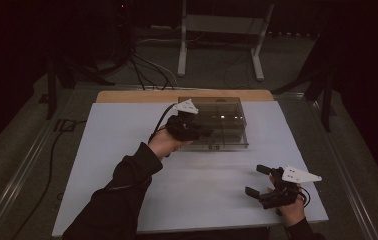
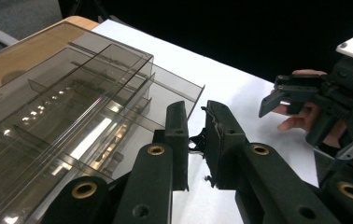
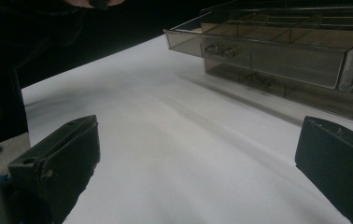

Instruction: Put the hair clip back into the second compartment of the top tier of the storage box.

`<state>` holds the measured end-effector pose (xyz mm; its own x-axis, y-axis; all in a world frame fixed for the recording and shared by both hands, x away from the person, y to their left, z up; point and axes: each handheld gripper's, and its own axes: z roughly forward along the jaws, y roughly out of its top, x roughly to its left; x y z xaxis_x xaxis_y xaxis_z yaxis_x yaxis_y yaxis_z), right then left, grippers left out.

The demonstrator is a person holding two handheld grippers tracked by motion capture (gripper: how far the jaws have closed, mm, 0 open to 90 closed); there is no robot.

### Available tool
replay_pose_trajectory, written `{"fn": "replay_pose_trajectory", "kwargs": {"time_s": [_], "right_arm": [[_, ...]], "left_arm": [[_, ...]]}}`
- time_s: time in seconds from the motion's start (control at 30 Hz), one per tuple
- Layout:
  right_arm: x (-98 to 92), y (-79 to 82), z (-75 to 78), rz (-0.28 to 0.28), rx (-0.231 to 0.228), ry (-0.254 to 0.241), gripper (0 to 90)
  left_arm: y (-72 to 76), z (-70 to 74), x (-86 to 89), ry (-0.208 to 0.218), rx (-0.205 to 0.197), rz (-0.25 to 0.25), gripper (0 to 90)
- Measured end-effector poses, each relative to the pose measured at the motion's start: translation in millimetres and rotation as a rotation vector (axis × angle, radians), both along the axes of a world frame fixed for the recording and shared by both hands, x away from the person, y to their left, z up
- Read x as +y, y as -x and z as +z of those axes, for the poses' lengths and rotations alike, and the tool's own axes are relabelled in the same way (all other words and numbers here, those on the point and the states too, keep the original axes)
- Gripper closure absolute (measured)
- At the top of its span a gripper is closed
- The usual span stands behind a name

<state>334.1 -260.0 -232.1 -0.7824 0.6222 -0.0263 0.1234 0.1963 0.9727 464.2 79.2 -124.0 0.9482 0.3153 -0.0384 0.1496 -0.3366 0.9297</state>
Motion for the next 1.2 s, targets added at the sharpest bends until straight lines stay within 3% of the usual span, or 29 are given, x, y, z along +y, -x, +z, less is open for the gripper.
{"fn": "replay_pose_trajectory", "kwargs": {"time_s": [0.2, 0.43, 0.57, 1.2], "right_arm": [[-0.3, 0.2, -0.1, -0.002, 0.002, 0.0, 0.0], [-0.9, 0.2, 0.1, -0.003, 0.003, -0.002, 0.0], [-0.6, 0.7, 0.4, -0.002, 0.001, -0.003, 0.0], [-2.0, 0.7, 0.3, 0.0, 0.001, -0.003, 0.0]], "left_arm": [[-7.4, -6.9, -6.4, -0.007, 0.024, 0.03, 81.1], [-16.3, -12.7, -7.8, 0.038, 0.063, 0.065, 81.1], [-22.1, -17.1, -10.5, 0.04, 0.082, 0.078, 81.1], [-31.1, -29.6, -28.4, 0.013, 0.076, 0.117, 81.0]]}}
